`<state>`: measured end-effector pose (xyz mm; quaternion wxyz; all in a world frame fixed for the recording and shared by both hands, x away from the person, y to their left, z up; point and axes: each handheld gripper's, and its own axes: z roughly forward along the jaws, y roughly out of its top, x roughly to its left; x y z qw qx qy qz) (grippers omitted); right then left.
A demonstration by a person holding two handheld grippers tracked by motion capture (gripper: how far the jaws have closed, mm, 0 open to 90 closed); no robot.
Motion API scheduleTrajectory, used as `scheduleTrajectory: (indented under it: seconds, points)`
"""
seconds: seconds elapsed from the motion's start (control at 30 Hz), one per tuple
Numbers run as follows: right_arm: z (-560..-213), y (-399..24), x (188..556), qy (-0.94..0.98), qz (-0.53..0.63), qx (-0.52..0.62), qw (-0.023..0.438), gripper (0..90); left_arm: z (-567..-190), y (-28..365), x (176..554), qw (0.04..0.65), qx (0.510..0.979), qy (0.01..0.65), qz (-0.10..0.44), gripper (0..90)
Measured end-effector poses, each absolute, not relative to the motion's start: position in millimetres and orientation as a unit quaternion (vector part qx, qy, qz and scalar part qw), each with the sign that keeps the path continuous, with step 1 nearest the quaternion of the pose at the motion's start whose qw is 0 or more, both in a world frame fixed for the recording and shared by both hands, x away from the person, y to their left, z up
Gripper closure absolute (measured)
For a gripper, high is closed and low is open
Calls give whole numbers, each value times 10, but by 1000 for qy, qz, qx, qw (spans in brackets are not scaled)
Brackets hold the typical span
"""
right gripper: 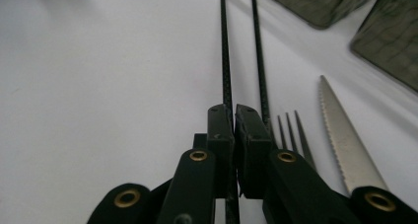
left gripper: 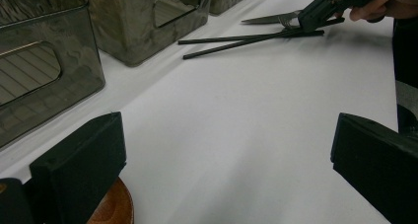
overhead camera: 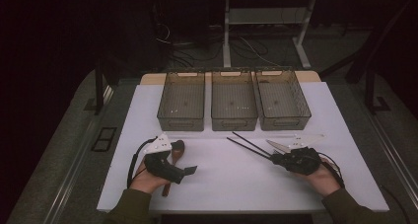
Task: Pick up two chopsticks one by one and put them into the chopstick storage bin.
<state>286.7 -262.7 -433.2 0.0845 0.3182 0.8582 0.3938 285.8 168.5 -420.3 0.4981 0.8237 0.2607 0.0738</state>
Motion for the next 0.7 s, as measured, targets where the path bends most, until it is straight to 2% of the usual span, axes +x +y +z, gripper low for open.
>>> scheduleTrajectory:
  seconds: [0.3,0.7]
  points:
    - [-4230,-2690,2841,843,430,309,99,849,-4202,1685,2855,498,823,263,72,0]
    - [-4110,-2772,2849,822,470,310,85,851,-4203,1683,2856,499,823,262,72,0]
